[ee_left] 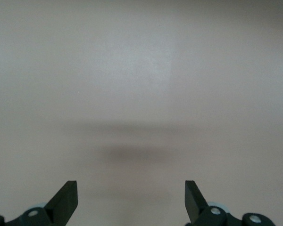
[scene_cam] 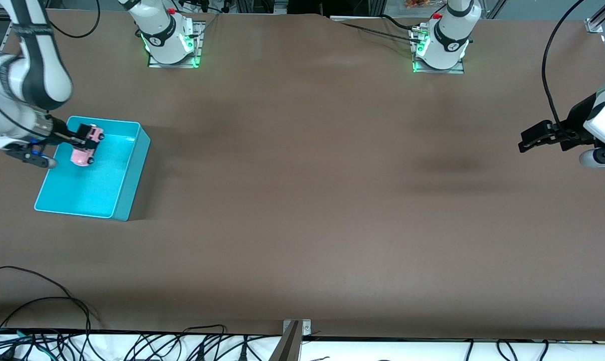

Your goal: Wind and store pink jeep toy

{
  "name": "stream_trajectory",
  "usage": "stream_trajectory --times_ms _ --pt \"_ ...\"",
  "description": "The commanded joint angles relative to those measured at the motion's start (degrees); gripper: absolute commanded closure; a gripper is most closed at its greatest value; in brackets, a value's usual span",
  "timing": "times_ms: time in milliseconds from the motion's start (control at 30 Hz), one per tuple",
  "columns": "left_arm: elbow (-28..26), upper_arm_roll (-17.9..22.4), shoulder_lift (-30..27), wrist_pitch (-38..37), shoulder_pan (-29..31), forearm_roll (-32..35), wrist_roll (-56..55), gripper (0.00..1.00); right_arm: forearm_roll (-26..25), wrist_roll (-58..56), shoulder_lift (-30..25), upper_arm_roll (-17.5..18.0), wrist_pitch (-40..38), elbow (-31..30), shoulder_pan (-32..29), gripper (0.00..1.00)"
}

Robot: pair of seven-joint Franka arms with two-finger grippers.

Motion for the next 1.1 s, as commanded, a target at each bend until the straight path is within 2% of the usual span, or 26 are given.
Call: stream_trajectory --times_ms 0,533,567,600,667,700,733,1067 --pt "0.5 0.3 -0.1 -0.9 0.1 -1.0 0.6 0.00 -0.2 -1.3 1.4 0.5 4.1 -3.2 -1.3 0.86" --pt "0.5 0.3 -0.1 -1.4 0.1 -1.0 0.6 0.00 -0.5 -1.3 8.3 0.4 8.9 -3.2 -1.4 0.81" --pt "0.5 0.3 -0.1 -1.5 0.1 -1.0 0.6 0.00 -0.5 -1.3 8.5 0.4 9.2 -3.2 -1.4 0.77" --pt "0.5 0.3 -0.1 -1.6 0.1 -0.9 0.6 0.00 -0.5 -1.3 8.5 0.4 9.2 -3.2 -1.4 0.68" --pt "0.5 0.3 -0.1 -1.6 0.1 -0.9 0.6 0.00 -0.5 -1.2 8.3 0.4 9.1 -2.9 -1.3 0.33" --pt "0.5 0.3 -0.1 -1.6 0.1 -1.0 0.6 0.00 -0.5 -1.0 7.9 0.4 9.0 -2.8 -1.3 0.10" --pt "0.5 0.3 0.0 -1.6 0.1 -1.0 0.6 0.00 -0.5 -1.0 7.7 0.4 8.9 -2.7 -1.3 0.00" --pt "0.5 0.3 -0.1 -1.6 0.1 -0.9 0.6 0.00 -0.6 -1.2 1.4 0.7 7.0 0.7 -1.1 0.00"
